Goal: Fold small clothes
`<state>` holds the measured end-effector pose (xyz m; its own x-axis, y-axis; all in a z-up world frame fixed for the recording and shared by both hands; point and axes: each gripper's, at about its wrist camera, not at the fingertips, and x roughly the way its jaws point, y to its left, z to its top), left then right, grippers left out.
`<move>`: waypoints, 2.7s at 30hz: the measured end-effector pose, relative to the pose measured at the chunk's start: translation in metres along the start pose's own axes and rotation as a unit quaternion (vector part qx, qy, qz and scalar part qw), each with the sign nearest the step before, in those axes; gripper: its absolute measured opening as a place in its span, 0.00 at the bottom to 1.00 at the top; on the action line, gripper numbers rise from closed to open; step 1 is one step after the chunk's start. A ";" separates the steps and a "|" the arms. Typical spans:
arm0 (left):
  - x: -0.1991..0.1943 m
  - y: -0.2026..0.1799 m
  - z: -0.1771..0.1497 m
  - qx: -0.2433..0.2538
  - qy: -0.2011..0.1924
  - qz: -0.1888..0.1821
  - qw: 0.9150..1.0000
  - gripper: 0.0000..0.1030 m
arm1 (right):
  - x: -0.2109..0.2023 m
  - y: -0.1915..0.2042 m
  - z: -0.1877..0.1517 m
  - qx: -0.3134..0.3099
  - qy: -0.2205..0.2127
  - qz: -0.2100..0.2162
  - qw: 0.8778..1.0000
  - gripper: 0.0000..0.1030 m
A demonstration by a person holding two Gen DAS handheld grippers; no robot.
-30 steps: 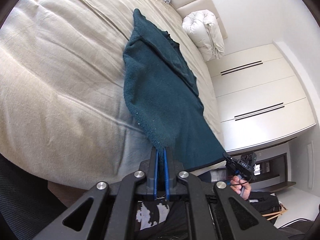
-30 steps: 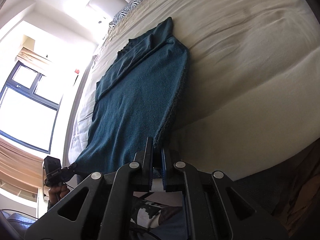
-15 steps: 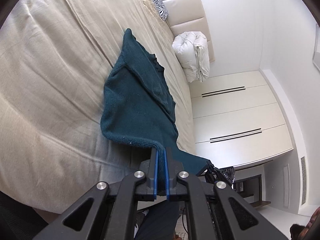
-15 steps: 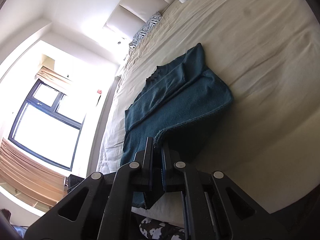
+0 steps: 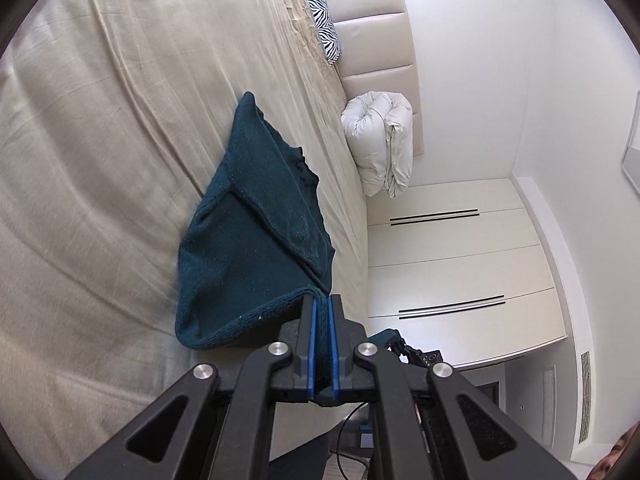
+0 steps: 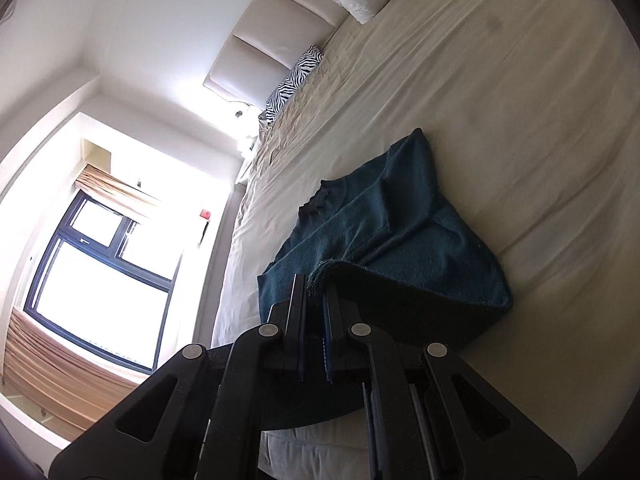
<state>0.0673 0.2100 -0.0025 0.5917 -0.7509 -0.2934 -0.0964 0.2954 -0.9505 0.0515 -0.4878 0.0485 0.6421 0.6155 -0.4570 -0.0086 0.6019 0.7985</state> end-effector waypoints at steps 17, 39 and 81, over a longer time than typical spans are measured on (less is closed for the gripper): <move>0.072 0.000 0.095 -0.023 -0.016 0.007 1.000 0.05 | 0.085 -0.039 0.080 0.006 -0.022 -0.055 0.998 0.05; 0.154 0.042 0.198 -0.054 -0.033 0.049 0.997 0.05 | 0.235 -0.082 0.166 0.022 0.006 -0.118 0.993 0.06; 0.128 0.036 0.072 0.135 -0.051 0.205 0.968 0.61 | 0.189 -0.077 0.063 -0.133 0.041 -0.247 0.959 0.47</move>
<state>0.1973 0.1674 -0.0664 0.6254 -0.4799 -0.6153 -0.1344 0.7105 -0.6908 0.2219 -0.4505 -0.0745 0.5564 0.2523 -0.7917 0.0797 0.9322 0.3530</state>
